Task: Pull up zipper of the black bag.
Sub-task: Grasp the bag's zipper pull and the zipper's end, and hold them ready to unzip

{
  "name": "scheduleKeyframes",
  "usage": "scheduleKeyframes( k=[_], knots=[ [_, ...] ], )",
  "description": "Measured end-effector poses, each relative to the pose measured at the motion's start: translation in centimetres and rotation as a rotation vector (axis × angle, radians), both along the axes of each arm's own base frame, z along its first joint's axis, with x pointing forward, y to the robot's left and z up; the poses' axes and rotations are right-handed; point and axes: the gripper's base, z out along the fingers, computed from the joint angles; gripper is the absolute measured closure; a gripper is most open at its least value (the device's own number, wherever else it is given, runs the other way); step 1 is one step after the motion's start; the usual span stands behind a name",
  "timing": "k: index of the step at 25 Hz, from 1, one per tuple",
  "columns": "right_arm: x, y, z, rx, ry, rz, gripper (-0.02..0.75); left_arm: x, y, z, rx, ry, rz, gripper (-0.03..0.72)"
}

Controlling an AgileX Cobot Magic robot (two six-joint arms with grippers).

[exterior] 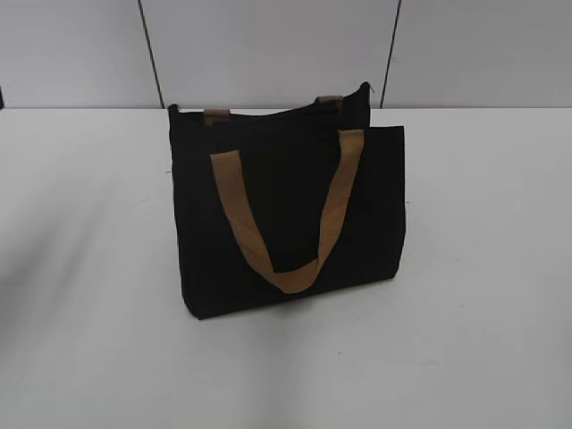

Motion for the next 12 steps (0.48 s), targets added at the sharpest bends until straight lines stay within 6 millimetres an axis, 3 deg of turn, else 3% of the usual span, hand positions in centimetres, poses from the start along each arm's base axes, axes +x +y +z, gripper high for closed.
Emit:
scheduleKeyframes(
  k=[4,12],
  knots=[
    [0.0,0.0,0.0,0.0,0.0,0.0,0.42,0.8,-1.3,-2.0,-0.004,-0.011,-0.055,0.321],
    [0.0,0.0,0.0,0.0,0.0,0.0,0.42,-0.6,-3.6,-7.9,-0.007,-0.016,-0.186,0.333]
  ],
)
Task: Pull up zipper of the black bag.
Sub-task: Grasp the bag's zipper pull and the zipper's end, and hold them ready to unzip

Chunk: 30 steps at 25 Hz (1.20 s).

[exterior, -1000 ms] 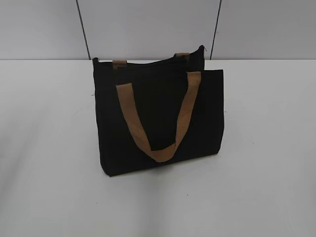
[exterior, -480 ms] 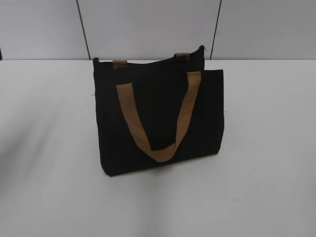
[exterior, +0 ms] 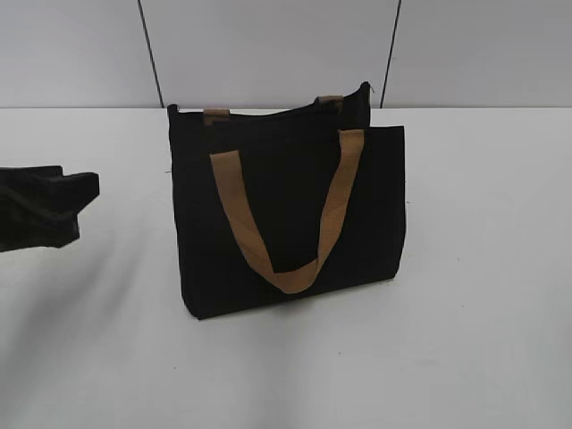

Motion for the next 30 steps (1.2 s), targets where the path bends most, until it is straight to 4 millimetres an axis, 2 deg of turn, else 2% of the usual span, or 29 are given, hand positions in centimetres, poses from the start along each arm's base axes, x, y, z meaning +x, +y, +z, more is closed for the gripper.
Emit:
scheduleKeyframes(
  k=[9,13,18,23,30],
  knots=[
    [0.0,0.0,0.0,0.0,0.0,0.0,0.42,1.1,-1.6,-4.1,0.057,0.04,-0.114,0.326],
    [0.0,0.0,0.0,0.0,0.0,0.0,0.42,1.4,-2.3,-5.9,0.09,0.064,-0.19,0.267],
    [0.0,0.0,0.0,0.0,0.0,0.0,0.42,3.0,-3.2,-6.3,0.107,0.056,-0.233,0.222],
    [0.0,0.0,0.0,0.0,0.0,0.0,0.42,4.6,-4.3,-6.9,0.15,0.057,-0.307,0.221],
    [0.0,0.0,0.0,0.0,0.0,0.0,0.42,5.9,-4.9,-8.2,0.165,0.085,-0.324,0.222]
  ],
)
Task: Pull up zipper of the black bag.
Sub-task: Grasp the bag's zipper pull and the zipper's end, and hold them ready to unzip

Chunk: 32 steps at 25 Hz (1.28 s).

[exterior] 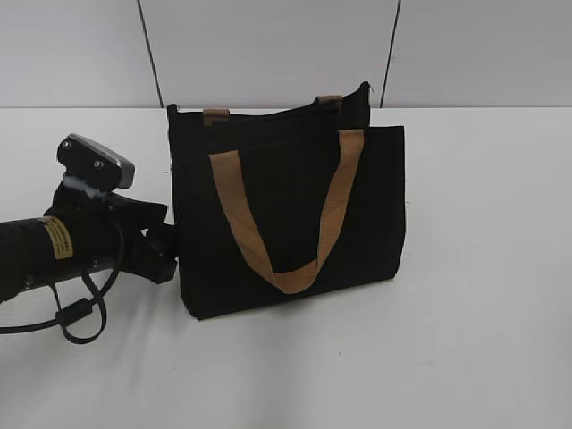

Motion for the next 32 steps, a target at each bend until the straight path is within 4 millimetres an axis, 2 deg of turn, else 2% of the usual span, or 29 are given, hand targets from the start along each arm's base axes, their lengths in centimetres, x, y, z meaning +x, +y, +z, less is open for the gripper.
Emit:
scheduleKeyframes(
  k=[6,14,17,22,24,27,32],
  knots=[
    [0.0,0.0,0.0,0.0,0.0,0.0,0.42,0.4,-0.3,0.3,-0.041,-0.046,-0.011,0.277],
    [0.0,0.0,0.0,0.0,0.0,0.0,0.42,0.5,-0.6,-0.5,-0.07,-0.053,-0.021,0.31],
    [0.0,0.0,0.0,0.0,0.0,0.0,0.42,0.5,-0.6,-0.7,-0.07,-0.05,-0.022,0.404],
    [0.0,0.0,0.0,0.0,0.0,0.0,0.42,0.5,-0.5,-0.7,-0.069,-0.044,-0.011,0.63],
    [0.0,0.0,0.0,0.0,0.0,0.0,0.42,0.5,-0.5,-0.6,-0.065,-0.042,-0.007,0.681],
    [0.0,0.0,0.0,0.0,0.0,0.0,0.42,0.5,-0.3,0.9,-0.057,-0.064,0.002,0.695],
    [0.0,0.0,0.0,0.0,0.0,0.0,0.42,-0.2,0.3,5.6,-0.057,-0.16,0.024,0.695]
  ],
)
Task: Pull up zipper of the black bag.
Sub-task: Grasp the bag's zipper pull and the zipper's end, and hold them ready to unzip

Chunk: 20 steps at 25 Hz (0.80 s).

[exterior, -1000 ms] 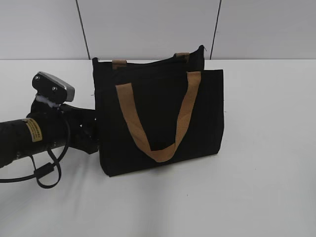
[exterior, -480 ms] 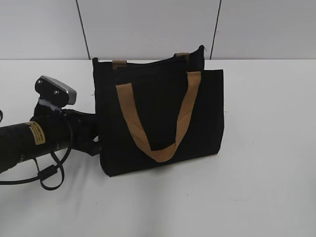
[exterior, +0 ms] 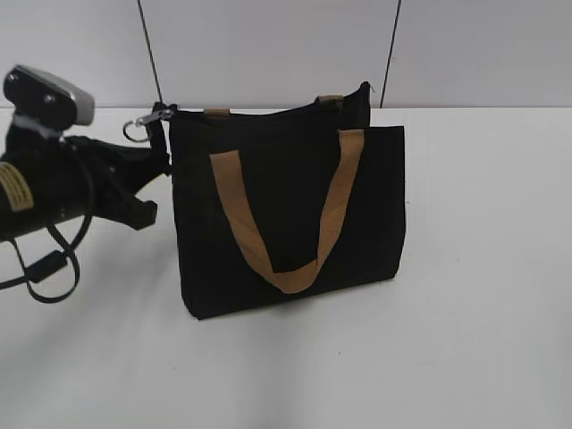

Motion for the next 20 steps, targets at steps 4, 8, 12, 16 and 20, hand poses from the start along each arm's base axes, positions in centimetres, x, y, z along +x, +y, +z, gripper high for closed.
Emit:
scheduleKeyframes(
  k=[4,8,12,16,20],
  knots=[
    [0.0,0.0,0.0,0.0,0.0,0.0,0.42,-1.1,0.5,4.0,-0.032,-0.114,0.009,0.695],
    [0.0,0.0,0.0,0.0,0.0,0.0,0.42,-1.8,0.9,5.9,-0.047,-0.169,0.014,0.695],
    [0.0,0.0,0.0,-0.005,0.0,-0.003,0.42,-2.1,1.0,6.5,-0.049,-0.183,0.017,0.695],
    [0.1,0.1,0.0,0.007,0.005,0.013,0.42,-2.3,1.1,7.1,-0.057,-0.203,0.018,0.695],
    [1.4,0.8,0.3,0.007,0.075,0.122,0.42,-2.5,1.2,7.4,-0.094,-0.192,0.028,0.695]
  ],
)
